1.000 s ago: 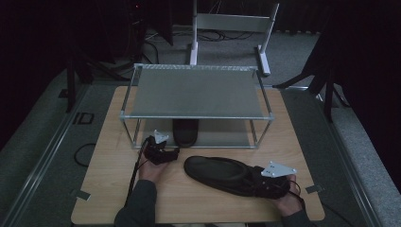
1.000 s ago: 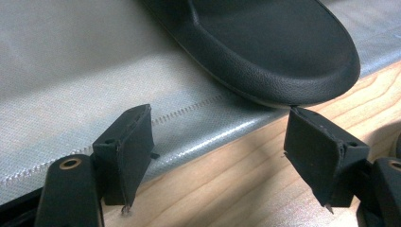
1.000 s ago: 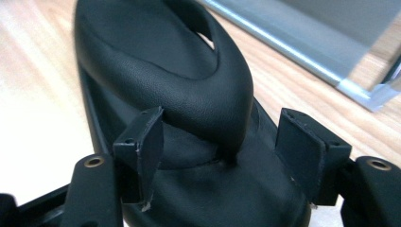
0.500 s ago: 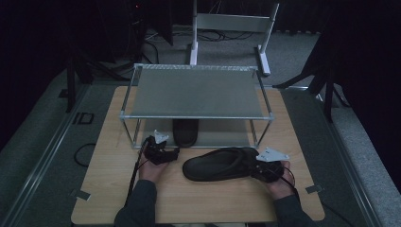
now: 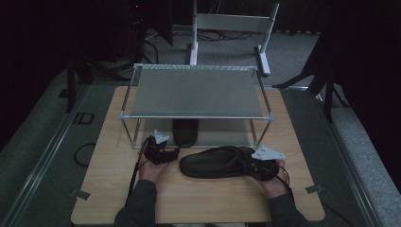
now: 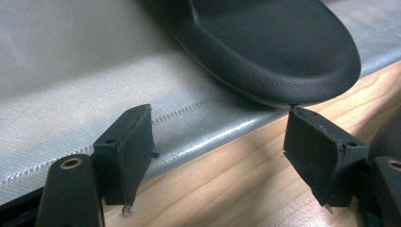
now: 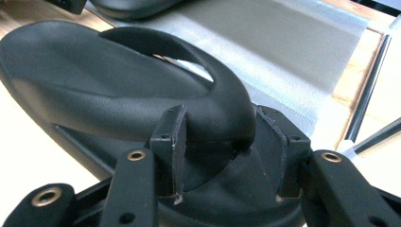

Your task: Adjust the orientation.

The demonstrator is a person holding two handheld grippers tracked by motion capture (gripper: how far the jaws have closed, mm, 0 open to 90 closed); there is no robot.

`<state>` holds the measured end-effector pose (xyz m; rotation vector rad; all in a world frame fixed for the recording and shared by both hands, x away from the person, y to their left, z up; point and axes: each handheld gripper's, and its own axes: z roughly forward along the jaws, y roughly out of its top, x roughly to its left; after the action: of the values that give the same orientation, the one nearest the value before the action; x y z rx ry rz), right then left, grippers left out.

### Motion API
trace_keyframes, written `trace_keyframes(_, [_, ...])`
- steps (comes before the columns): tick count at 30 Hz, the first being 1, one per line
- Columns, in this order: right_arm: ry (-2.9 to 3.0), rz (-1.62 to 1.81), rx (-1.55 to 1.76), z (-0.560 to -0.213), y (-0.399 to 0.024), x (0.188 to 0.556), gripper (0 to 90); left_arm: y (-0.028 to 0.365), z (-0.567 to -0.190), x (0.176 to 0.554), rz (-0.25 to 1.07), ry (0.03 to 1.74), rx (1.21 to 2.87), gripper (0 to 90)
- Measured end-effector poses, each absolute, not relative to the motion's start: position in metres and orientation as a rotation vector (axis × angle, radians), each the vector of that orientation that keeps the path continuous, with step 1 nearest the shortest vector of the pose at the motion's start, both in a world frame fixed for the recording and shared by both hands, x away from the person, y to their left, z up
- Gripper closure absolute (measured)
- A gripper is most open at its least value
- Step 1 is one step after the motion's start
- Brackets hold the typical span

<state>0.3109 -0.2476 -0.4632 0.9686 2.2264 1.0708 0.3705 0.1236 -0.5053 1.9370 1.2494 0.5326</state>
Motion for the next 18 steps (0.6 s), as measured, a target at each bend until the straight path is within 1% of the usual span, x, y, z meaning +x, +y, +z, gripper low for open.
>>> trace_keyframes(2, [2.235,1.079,0.972,-0.464,-0.248,0.309,51.2,0.126,-0.505,0.368,0.518,1.26,1.906,26.2])
trace_keyframes(3, [2.242,1.077,0.968,-0.464,-0.248,0.306,48.5,0.127,-0.504,0.366,0.517,1.266,1.894,28.7])
trace_keyframes(4, [2.242,1.077,0.968,-0.464,-0.248,0.306,48.5,0.127,-0.503,0.364,0.516,1.267,1.885,28.7])
trace_keyframes(6, [2.254,1.061,0.976,-0.465,-0.248,0.304,45.9,0.127,-0.5,0.359,0.482,1.25,1.875,33.6])
trace_keyframes(9, [2.258,1.026,0.99,-0.472,-0.25,0.307,42.5,0.123,-0.495,0.35,0.487,1.209,1.882,34.1])
trace_keyframes(11, [2.267,1.062,1.015,-0.474,-0.254,0.312,40.0,0.119,-0.493,0.344,0.469,1.179,1.884,35.4])
trace_keyframes(13, [2.268,1.058,1.008,-0.474,-0.254,0.312,39.9,0.115,-0.493,0.342,0.447,1.145,1.899,35.8])
trace_keyframes(18, [2.273,1.038,1.003,-0.475,-0.254,0.309,41.2,0.109,-0.495,0.342,0.4,1.109,1.929,40.3])
